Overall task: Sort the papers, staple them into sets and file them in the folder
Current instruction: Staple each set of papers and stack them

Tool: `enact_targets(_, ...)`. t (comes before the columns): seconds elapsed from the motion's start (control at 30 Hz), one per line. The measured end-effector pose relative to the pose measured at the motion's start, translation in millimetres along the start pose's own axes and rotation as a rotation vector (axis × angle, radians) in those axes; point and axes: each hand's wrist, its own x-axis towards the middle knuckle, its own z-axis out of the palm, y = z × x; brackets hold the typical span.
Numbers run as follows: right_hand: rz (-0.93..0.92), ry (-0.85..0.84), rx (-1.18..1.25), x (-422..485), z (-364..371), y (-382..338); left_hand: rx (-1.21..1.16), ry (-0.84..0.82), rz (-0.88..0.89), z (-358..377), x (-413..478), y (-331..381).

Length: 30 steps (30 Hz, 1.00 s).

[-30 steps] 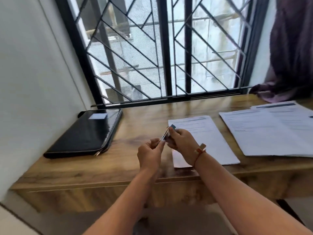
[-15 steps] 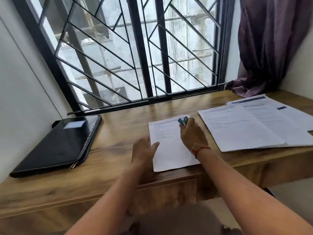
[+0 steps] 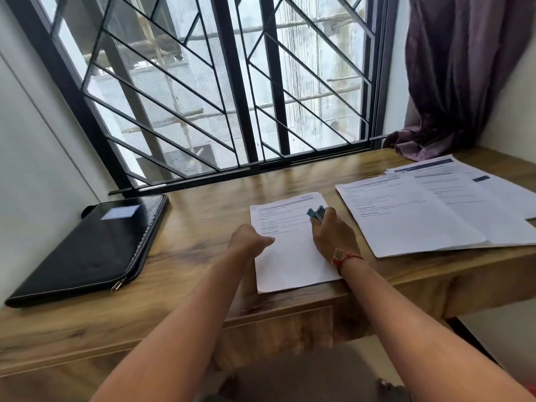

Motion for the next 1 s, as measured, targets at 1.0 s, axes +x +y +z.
enact_targets(1.0, -0.031, 0.039, -0.05, -1.7, 4.2, 2.7, -0.263, -0.091, -0.105, -2.6, 12.1, 8.1)
